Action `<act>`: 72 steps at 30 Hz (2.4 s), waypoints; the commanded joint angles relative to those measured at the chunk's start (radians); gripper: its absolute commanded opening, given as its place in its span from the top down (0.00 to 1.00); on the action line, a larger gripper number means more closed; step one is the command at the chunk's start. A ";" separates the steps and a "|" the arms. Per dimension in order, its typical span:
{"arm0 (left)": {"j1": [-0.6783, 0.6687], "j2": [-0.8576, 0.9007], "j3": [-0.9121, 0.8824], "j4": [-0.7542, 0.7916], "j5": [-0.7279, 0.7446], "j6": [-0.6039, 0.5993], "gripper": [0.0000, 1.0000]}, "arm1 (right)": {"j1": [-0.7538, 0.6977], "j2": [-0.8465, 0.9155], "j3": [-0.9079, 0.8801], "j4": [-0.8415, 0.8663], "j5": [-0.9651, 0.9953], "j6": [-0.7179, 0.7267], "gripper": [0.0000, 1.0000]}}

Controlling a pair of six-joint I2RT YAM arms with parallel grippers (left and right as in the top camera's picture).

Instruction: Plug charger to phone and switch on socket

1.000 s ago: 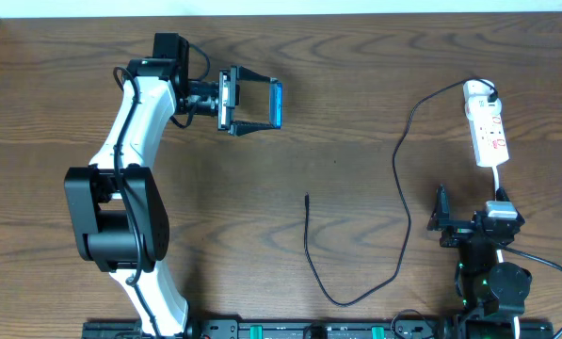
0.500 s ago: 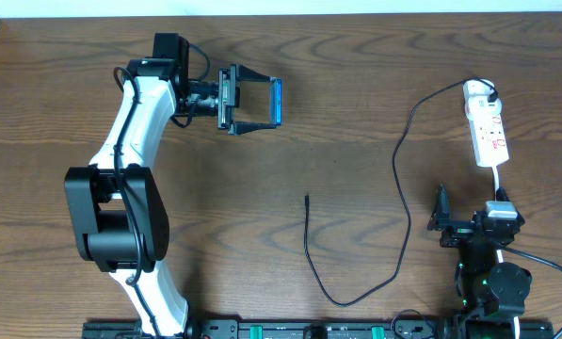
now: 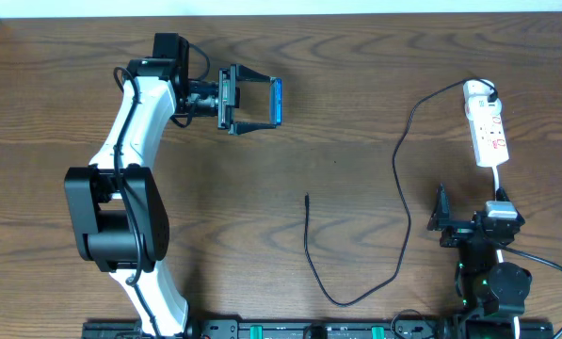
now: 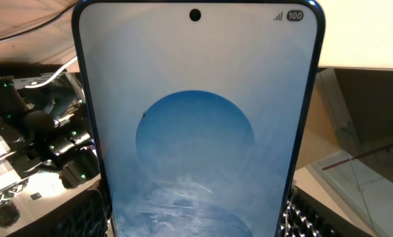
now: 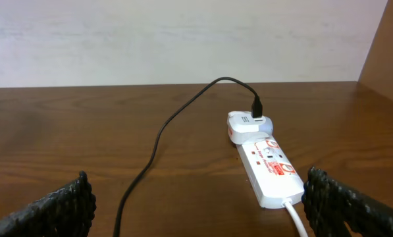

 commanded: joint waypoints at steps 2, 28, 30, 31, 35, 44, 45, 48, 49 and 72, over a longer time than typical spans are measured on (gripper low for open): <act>0.005 -0.030 0.005 -0.003 0.057 -0.005 0.93 | 0.006 -0.006 -0.001 -0.005 0.004 -0.011 0.01; 0.005 -0.030 0.005 -0.002 0.057 -0.005 0.92 | 0.006 -0.006 -0.001 -0.005 0.004 -0.011 0.01; 0.005 -0.030 0.005 -0.002 0.056 -0.005 0.92 | 0.006 -0.006 -0.001 -0.005 0.004 -0.011 0.01; 0.005 -0.030 0.005 -0.002 0.051 -0.005 0.92 | 0.006 -0.006 -0.001 -0.005 0.004 -0.011 0.01; 0.005 -0.030 0.005 -0.003 0.022 -0.005 0.93 | 0.006 -0.006 -0.001 -0.005 0.004 -0.011 0.01; 0.005 -0.030 0.005 -0.002 -0.061 0.017 0.93 | 0.006 -0.006 -0.001 -0.005 0.004 -0.011 0.01; 0.005 -0.030 0.005 -0.002 -0.078 0.029 0.93 | 0.006 -0.006 -0.001 -0.005 0.004 -0.011 0.01; 0.005 -0.030 0.005 -0.002 -0.143 0.045 0.93 | 0.006 -0.006 -0.001 -0.005 0.004 -0.011 0.01; 0.005 -0.030 0.005 -0.002 -0.178 0.045 0.93 | 0.006 -0.006 -0.001 -0.005 0.004 -0.011 0.01; 0.005 -0.030 0.005 -0.002 -1.065 0.048 0.92 | 0.006 -0.006 -0.001 -0.005 0.004 -0.011 0.01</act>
